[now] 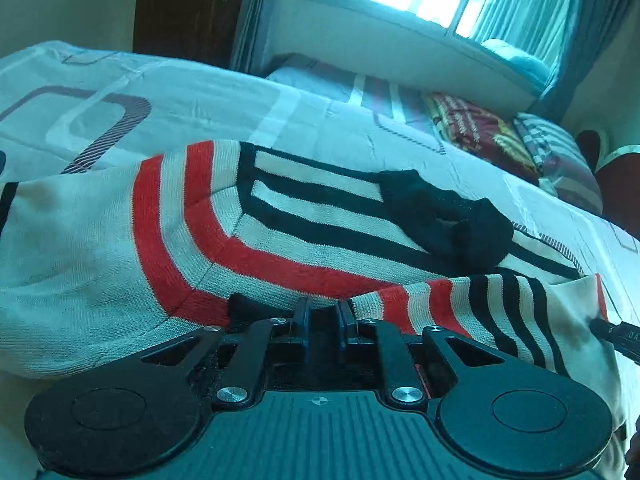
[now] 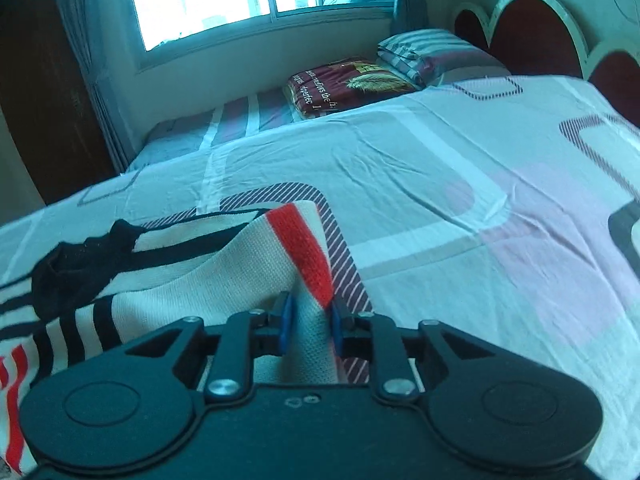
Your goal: Fold small clothes
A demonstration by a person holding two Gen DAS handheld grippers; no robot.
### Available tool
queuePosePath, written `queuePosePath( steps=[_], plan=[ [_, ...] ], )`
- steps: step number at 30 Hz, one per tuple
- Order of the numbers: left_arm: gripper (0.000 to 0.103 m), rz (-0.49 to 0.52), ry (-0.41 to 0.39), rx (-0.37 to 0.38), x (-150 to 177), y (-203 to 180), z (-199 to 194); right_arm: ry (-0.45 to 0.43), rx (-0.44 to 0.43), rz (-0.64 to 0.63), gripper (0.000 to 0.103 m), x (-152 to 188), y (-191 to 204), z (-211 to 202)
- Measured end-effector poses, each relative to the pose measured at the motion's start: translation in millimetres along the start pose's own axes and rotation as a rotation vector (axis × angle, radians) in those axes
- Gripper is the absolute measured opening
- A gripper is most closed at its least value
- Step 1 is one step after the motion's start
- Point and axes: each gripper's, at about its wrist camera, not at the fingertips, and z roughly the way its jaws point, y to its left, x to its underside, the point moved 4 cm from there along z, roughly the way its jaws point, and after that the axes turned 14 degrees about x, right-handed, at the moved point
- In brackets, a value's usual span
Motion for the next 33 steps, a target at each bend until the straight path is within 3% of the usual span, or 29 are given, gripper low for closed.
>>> queuePosePath(
  steps=[3,7,10,14,15,16,18,21,25,33],
  plan=[
    [0.016,0.016,-0.033,-0.005,-1.0,-9.0,-16.4,-0.055,-0.015,0.002,0.034,-2.0,1.7,-28.0],
    [0.018,0.025,-0.016,-0.012,10.8,-4.8,-14.3,-0.067,-0.084,-0.114,0.035,20.2,23.3,-54.2],
    [0.018,0.080,0.000,-0.032,10.6,-9.9,-12.5,-0.022,-0.076,-0.224,0.038,42.0,37.2,-48.8],
    [0.021,0.019,0.018,-0.027,7.1,-7.4,-31.9,-0.023,-0.100,-0.228,0.039,41.4,37.6,-64.9],
    [0.039,0.006,0.014,-0.029,8.6,-5.5,-39.2,-0.028,-0.132,-0.211,0.042,40.6,38.0,-73.3],
    [0.075,-0.007,0.013,-0.034,10.4,-2.6,-46.5,-0.032,-0.149,-0.204,0.045,39.8,39.3,-81.0],
    [0.100,-0.029,-0.024,-0.078,15.4,4.7,-67.8,-0.041,-0.207,-0.209,0.047,40.0,46.5,-99.8],
    [0.100,-0.050,-0.060,-0.094,21.1,21.1,-100.1,-0.059,-0.285,-0.242,0.049,44.4,66.4,-126.0],
    [0.100,-0.160,-0.092,-0.124,29.8,67.9,-141.0,-0.046,-0.390,-0.247,0.050,55.2,100.7,-154.7],
    [0.100,-0.403,-0.144,-0.198,47.2,193.9,-202.2,-0.025,-0.431,-0.291,0.052,82.7,161.8,-190.1]
  ],
)
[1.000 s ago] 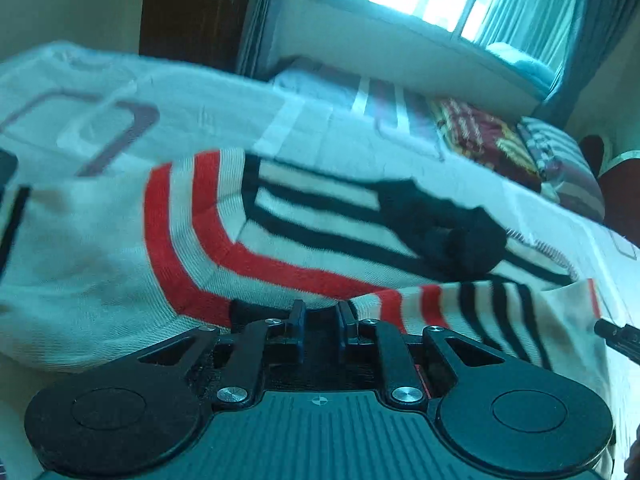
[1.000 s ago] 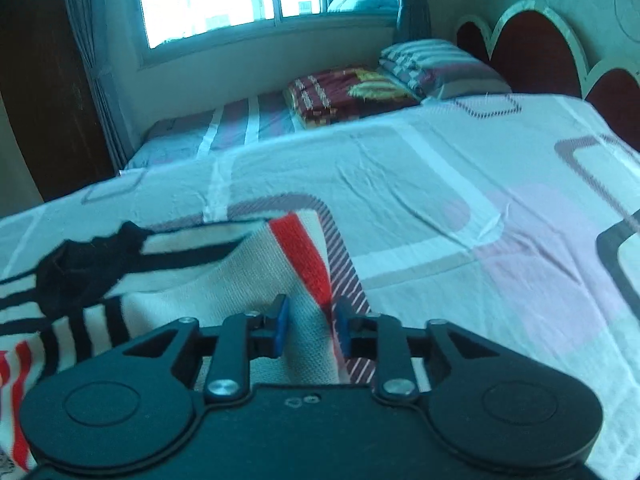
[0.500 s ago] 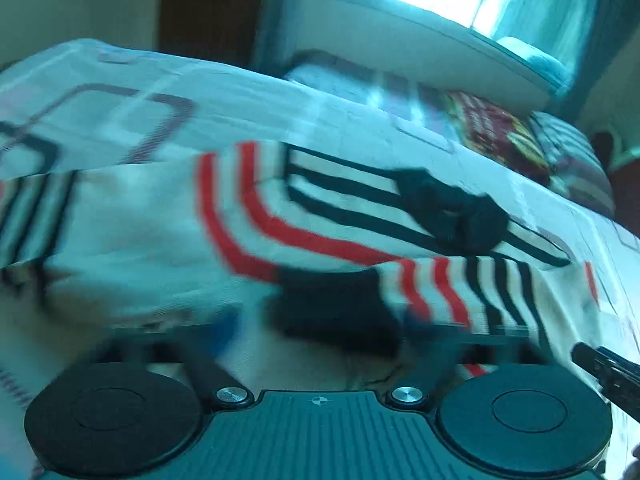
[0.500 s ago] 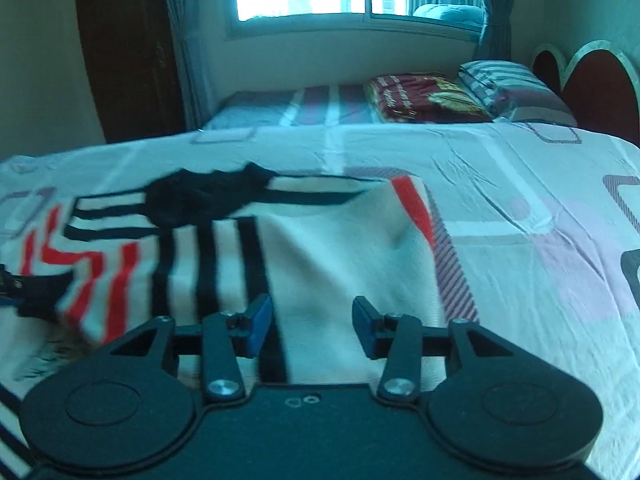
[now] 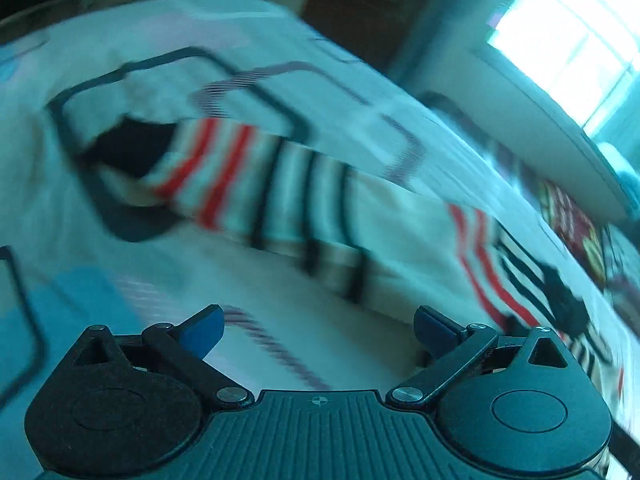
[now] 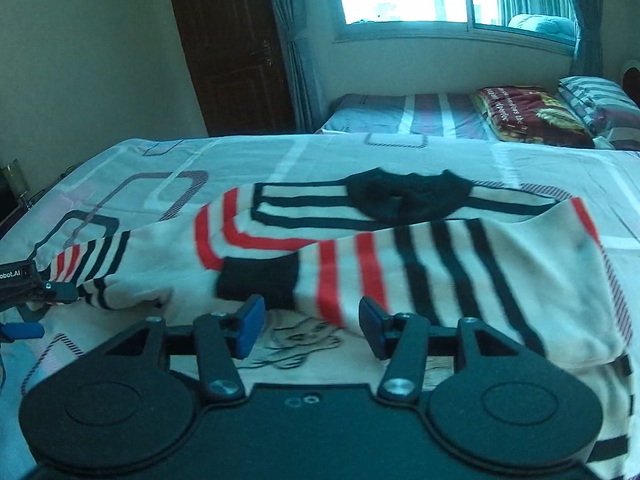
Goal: Fold small clothes
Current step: 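Grasp the other black sleeve cuff with the left gripper and lift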
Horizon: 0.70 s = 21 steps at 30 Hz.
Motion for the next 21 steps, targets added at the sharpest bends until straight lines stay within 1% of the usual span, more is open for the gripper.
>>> queuePosePath(
  steps=[3,5,8,9,10,12,14,16,17,18,19,21],
  plan=[
    [0.100,-0.052,-0.030,-0.015,-14.5,37.9,-4.2,-0.004,-0.006,-0.019,0.053,0.7,28.8,1.7],
    [0.100,-0.104,-0.044,-0.002,-24.9,60.9,-2.3,0.001,-0.011,-0.018,0.054,1.2,45.2,4.5],
    [0.100,-0.197,-0.041,0.055,-38.8,91.8,10.0,0.012,-0.009,-0.023,0.056,3.8,67.5,10.4],
    [0.094,-0.234,-0.045,0.077,-41.2,101.2,15.0,0.016,-0.008,-0.026,0.056,4.7,73.4,12.6],
    [0.093,-0.265,-0.054,0.106,-42.9,107.0,18.1,0.021,-0.004,-0.028,0.056,5.5,78.7,14.8],
    [0.093,-0.285,-0.084,0.144,-49.2,111.5,24.3,0.026,0.008,-0.029,0.057,6.7,86.6,18.9],
    [0.085,-0.284,-0.104,0.160,-56.1,114.1,32.0,0.032,0.025,-0.030,0.057,7.4,91.7,25.0],
    [0.070,-0.290,-0.128,0.166,-61.7,117.6,39.1,0.036,0.046,-0.022,0.057,7.7,93.4,29.7],
    [0.068,-0.297,-0.142,0.171,-64.3,118.9,42.2,0.033,0.058,-0.018,0.057,7.4,93.1,31.4],
    [0.058,-0.301,-0.151,0.174,-67.6,120.2,44.3,0.028,0.071,-0.016,0.057,6.8,92.6,33.0],
    [0.042,-0.299,-0.150,0.170,-69.8,120.6,47.8,0.024,0.085,-0.014,0.057,5.9,92.1,35.1],
    [0.024,-0.323,-0.148,0.167,-73.0,125.0,55.6,0.021,0.108,-0.006,0.057,4.0,89.2,40.2]
  ],
)
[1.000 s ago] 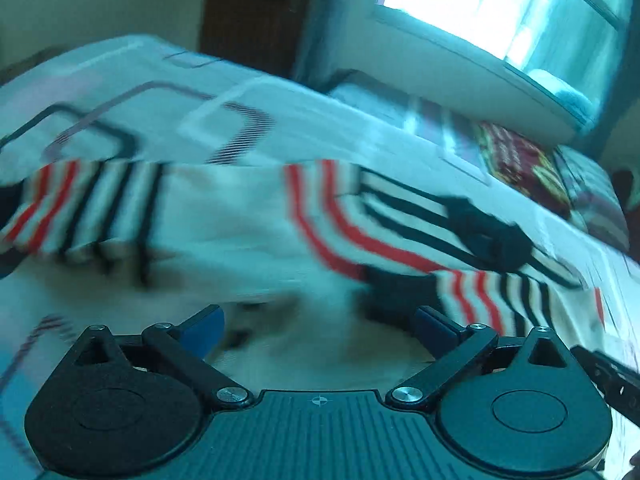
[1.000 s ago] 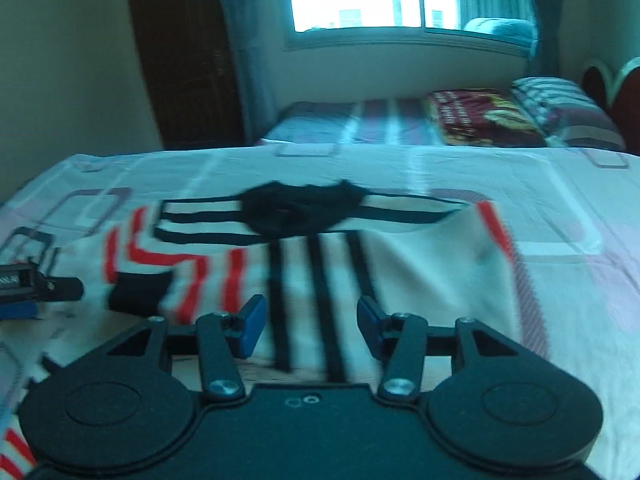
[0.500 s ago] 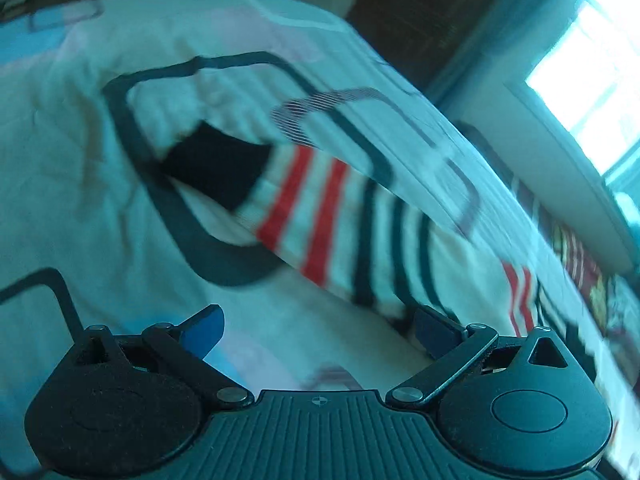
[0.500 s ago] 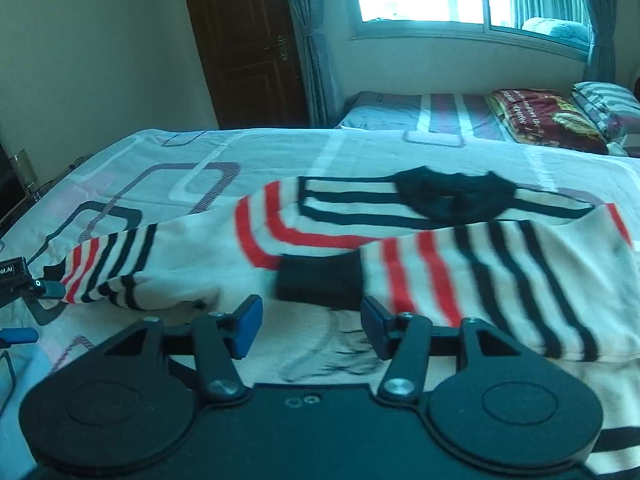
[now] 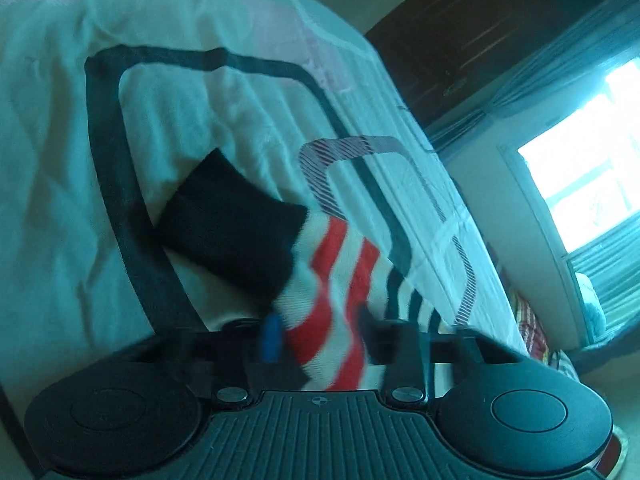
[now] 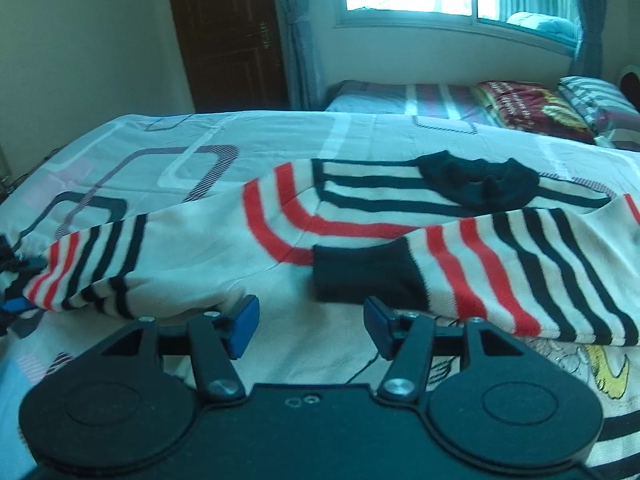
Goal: Fold small clothes
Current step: 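Grasp the other black sleeve cuff with the left gripper and lift, then lay the held sleeve across the sweater front and open the left gripper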
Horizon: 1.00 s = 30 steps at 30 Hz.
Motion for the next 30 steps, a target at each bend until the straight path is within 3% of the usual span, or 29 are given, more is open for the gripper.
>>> queuePosePath(
  steps=[3,6,10,12,14,20,23,25,30],
  plan=[
    [0.020,-0.024,-0.014,0.009,-3.9,2.8,1.0,-0.003,0.038,0.004,0.057,-3.7,-5.3,8.9],
    [0.020,0.038,-0.037,0.039,-6.6,-14.8,-10.4,-0.018,0.073,0.016,0.057,-10.3,-13.8,15.4],
    [0.020,0.201,-0.059,0.139,-10.0,-72.5,-17.0,-0.046,0.131,0.015,0.057,-19.5,-24.4,26.7],
    [0.020,0.286,-0.046,0.204,-5.0,-109.6,-14.7,-0.020,0.162,0.013,0.057,-17.6,-29.3,40.1],
    [0.020,0.369,-0.013,0.260,8.7,-148.0,-6.0,0.055,0.154,-0.017,0.057,-10.3,-30.5,58.2],
    [0.020,0.534,0.191,0.394,94.4,-240.6,41.1,0.016,0.058,0.127,0.056,-17.4,-68.9,30.0],
    [0.020,0.534,0.271,0.333,134.9,-245.8,66.5,0.017,0.021,0.177,0.058,-14.2,-95.9,14.3],
    [0.020,0.558,0.273,0.277,146.7,-240.0,65.1,0.032,-0.031,0.201,0.064,-11.9,-107.4,9.7],
    [0.020,0.615,0.201,0.118,117.6,-216.1,46.4,0.052,-0.101,0.200,0.065,-16.8,-96.0,17.0]
  ],
)
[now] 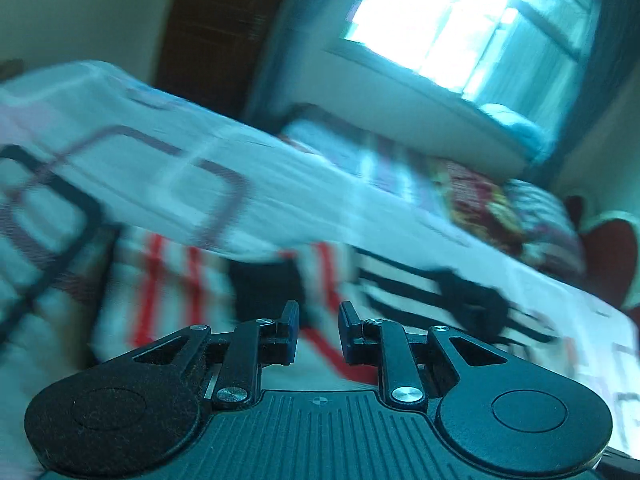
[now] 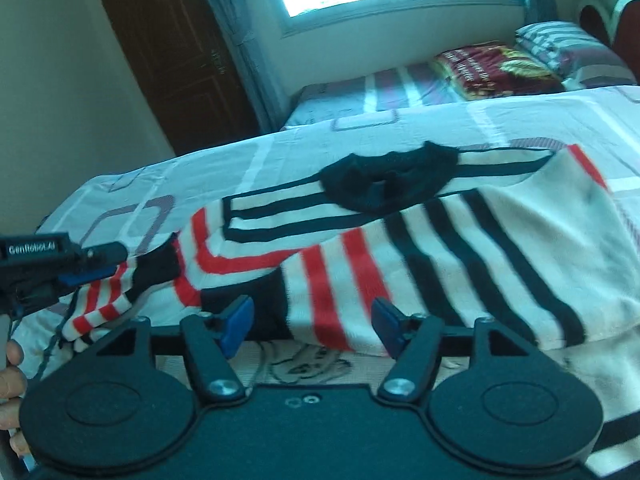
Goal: Fold small clothes
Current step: 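Lay the held sleeve across the sweater front and open the left gripper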
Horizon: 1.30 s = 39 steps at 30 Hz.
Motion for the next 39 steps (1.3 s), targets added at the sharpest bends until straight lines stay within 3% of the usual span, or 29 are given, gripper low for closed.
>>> queuePosePath(
  steps=[2,3,4,6,8,13,17,18,19,21,25,29,33,36,39],
  plan=[
    [0.021,-0.040,-0.007,-0.067,-9.3,31.2,-9.4,0.021,-0.042,0.003,0.065,0.6,16.6,7.4],
    [0.033,-0.061,-0.008,-0.100,-13.9,46.7,-11.4,0.036,-0.063,0.002,0.065,0.6,26.4,12.2],
    [0.058,-0.084,-0.017,-0.124,-16.3,60.2,-16.4,0.047,-0.083,-0.002,0.064,0.5,37.0,16.7],
    [0.085,-0.117,-0.061,-0.165,-17.6,84.0,-27.2,0.066,-0.117,-0.013,0.064,0.2,60.9,25.0],
    [0.086,-0.115,-0.075,-0.176,-18.1,97.8,-31.5,0.081,-0.149,-0.025,0.064,0.0,85.1,33.9],
    [0.086,-0.158,-0.013,-0.158,-14.5,127.5,-13.4,0.164,-0.198,0.014,0.059,2.6,125.8,68.3],
    [0.086,-0.207,-0.021,-0.167,-11.6,149.9,-8.2,0.155,-0.224,0.074,0.059,-4.4,139.0,84.9],
    [0.086,-0.211,-0.022,-0.171,-11.3,153.7,-9.3,0.154,-0.230,0.086,0.054,-6.4,141.9,89.1],
    [0.086,-0.212,-0.019,-0.172,-10.9,157.4,-9.6,0.153,-0.224,0.098,0.035,-7.7,144.5,95.2],
    [0.086,-0.211,-0.014,-0.174,-11.3,160.9,-11.8,0.156,-0.189,0.107,0.017,-8.1,148.1,104.7],
    [0.086,-0.184,-0.022,-0.167,-13.2,157.2,-14.7,0.057,-0.195,0.076,0.008,-16.2,147.0,86.9],
    [0.086,-0.170,-0.032,-0.130,-17.0,139.6,-12.1,-0.134,-0.131,0.001,0.008,-42.2,119.8,33.8],
    [0.086,-0.123,-0.013,-0.067,-14.2,102.6,3.5,-0.272,0.002,0.000,0.008,-63.5,53.8,-10.1],
    [0.086,-0.096,0.025,-0.014,-3.1,69.9,21.0,-0.308,0.121,0.020,0.008,-63.1,-5.7,-30.0],
    [0.086,-0.070,0.063,0.021,9.7,39.8,38.1,-0.276,0.214,0.045,0.008,-46.7,-59.3,-35.7]
  ],
)
